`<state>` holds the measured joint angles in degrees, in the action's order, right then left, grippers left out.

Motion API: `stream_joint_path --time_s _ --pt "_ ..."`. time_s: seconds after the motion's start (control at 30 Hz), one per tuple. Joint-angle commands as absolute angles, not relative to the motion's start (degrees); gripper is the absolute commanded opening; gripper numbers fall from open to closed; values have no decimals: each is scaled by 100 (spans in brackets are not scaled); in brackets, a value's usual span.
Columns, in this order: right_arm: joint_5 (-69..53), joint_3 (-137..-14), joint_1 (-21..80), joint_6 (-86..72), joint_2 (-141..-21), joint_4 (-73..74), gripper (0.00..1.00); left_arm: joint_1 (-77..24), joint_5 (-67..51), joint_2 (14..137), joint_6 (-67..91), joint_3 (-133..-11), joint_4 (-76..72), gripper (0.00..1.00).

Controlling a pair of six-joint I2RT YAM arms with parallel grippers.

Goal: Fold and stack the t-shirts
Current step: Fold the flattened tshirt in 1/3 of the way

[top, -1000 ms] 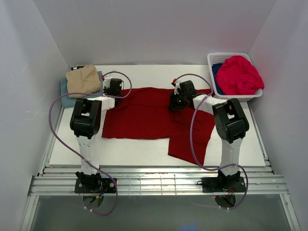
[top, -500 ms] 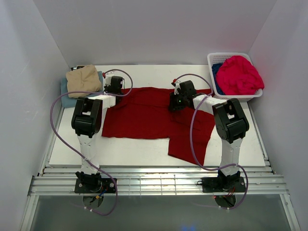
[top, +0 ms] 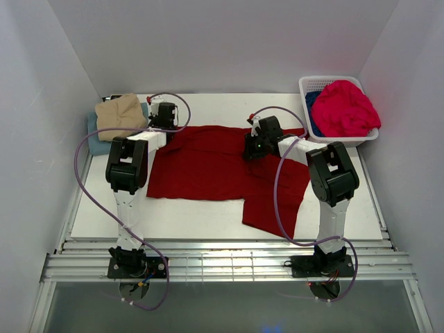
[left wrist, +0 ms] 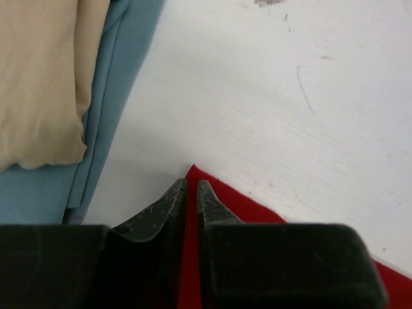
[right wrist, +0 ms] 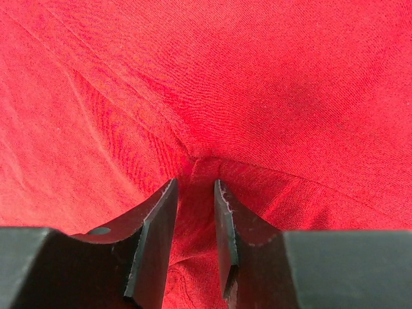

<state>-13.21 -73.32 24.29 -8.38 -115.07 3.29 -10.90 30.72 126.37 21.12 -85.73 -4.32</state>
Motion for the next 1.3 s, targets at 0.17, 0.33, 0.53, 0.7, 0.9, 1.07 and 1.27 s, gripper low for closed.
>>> stream_joint_path --time_s 0.17,0.33,0.53,0.7,0.9,1.07,1.27 --pt "-1169 -7242 2470 -738 -11795 1002 36 -1037 3129 13016 1600 -9535 -439 23" --pt "-1160 -7233 2461 -747 -11812 1011 36 -1037 3120 13350 1415 -10081 -36 22" --pt "-1239 -7295 2461 -738 -11883 1011 36 -1037 2953 13026 1441 -9493 -79 53" --pt "-1213 -7233 2461 -738 -11865 1011 36 -1037 2900 12771 1836 -9264 193 70" --pt "-1283 -7251 2461 -730 -11883 1011 36 -1037 2751 12437 2056 -8781 53 70" --pt "-1292 -7251 2461 -721 -11883 1002 36 -1055 2830 11990 2189 -8097 -674 70" --pt "-1354 -7260 2461 -729 -11900 993 36 -1099 3049 11199 2162 -6997 -1756 70"
